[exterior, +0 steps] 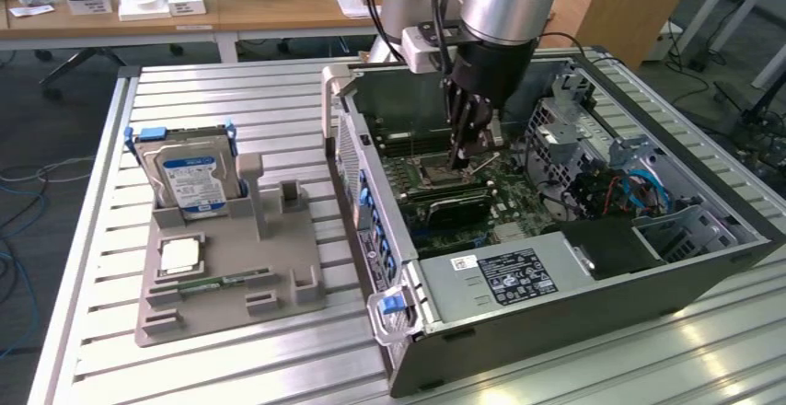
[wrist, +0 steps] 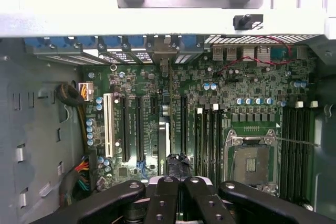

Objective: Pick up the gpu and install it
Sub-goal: 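Press down on the gpu until it lock into place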

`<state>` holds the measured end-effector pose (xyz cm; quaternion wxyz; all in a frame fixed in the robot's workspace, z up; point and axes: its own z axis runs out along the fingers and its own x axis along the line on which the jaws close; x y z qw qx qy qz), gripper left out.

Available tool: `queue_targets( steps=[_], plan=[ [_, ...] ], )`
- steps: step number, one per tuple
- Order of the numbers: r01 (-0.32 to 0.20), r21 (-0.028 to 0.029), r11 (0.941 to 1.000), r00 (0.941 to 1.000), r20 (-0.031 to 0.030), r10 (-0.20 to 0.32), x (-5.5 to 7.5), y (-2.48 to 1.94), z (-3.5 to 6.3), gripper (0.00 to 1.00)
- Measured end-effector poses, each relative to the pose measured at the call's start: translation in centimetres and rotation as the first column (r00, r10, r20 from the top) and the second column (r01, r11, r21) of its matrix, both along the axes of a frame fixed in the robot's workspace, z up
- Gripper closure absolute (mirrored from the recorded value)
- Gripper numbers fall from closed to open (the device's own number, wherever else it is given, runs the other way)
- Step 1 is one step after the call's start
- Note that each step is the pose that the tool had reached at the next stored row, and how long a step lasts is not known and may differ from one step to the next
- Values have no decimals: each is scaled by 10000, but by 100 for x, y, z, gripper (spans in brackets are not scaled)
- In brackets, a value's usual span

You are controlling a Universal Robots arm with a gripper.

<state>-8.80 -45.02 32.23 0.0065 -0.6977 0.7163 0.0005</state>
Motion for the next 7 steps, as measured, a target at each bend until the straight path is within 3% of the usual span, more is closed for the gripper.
queue_targets(
  steps=[7],
  plan=[
    [0, -1, 10000, 10000, 0, 0, 0, 0, 3, 89]
  ],
)
